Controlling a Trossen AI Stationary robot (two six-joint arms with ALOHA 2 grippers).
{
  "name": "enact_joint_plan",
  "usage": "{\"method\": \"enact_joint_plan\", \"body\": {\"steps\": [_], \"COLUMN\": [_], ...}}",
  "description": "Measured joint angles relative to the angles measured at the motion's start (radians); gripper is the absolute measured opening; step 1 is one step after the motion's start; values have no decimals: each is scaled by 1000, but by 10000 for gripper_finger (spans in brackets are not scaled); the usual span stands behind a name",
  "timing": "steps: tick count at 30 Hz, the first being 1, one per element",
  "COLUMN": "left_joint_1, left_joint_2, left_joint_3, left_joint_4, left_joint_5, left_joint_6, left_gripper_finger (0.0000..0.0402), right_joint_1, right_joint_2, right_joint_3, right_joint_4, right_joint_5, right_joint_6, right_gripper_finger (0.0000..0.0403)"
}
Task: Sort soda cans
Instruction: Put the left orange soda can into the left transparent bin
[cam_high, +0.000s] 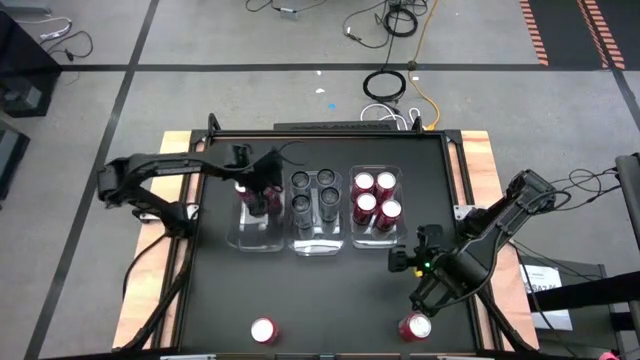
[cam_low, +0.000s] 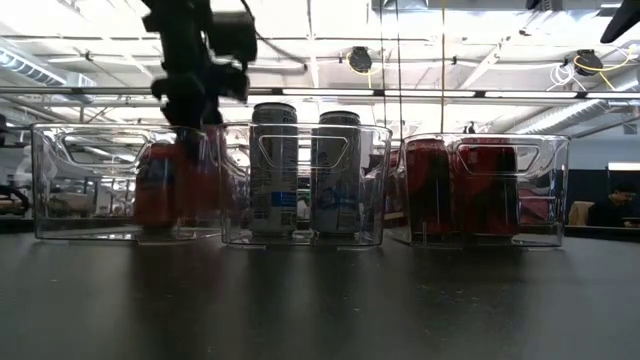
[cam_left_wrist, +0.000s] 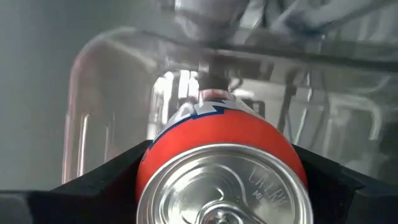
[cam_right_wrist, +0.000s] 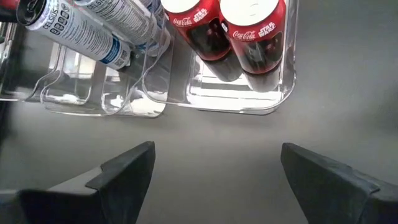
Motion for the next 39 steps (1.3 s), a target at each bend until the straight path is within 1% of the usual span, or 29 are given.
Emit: {"method": "enact_joint_plan", "body": {"steps": [5,12,17,23,27,36,39], "left_joint_1": [44,53,52,52,52,52,52], "left_joint_2": [59,104,108,108,108,109,109], "left_joint_3": [3,3,4,4,4,4,4], "left_joint_4": [40,48,49,49,57,68,62], "left_joint_5": [15,16,16,14,-34,-48,-47], "left_joint_6": [43,39,40,47,40,13,12], "left_gripper_finger": [319,325,335,338,338,340,353], "right_joint_1": [0,0,0,-1,-1,0,0], "right_joint_2": [0,0,0,0,0,0,0], "right_joint_3": [0,0,0,0,0,0,0], "right_joint_4": [11,26,28,28,29,29,29], "right_joint_5": [0,0,0,0,0,0,0], "right_joint_6": [2,9,10,10,10,-19,-20], "right_gripper_finger": [341,341,341,341,341,341,341]}}
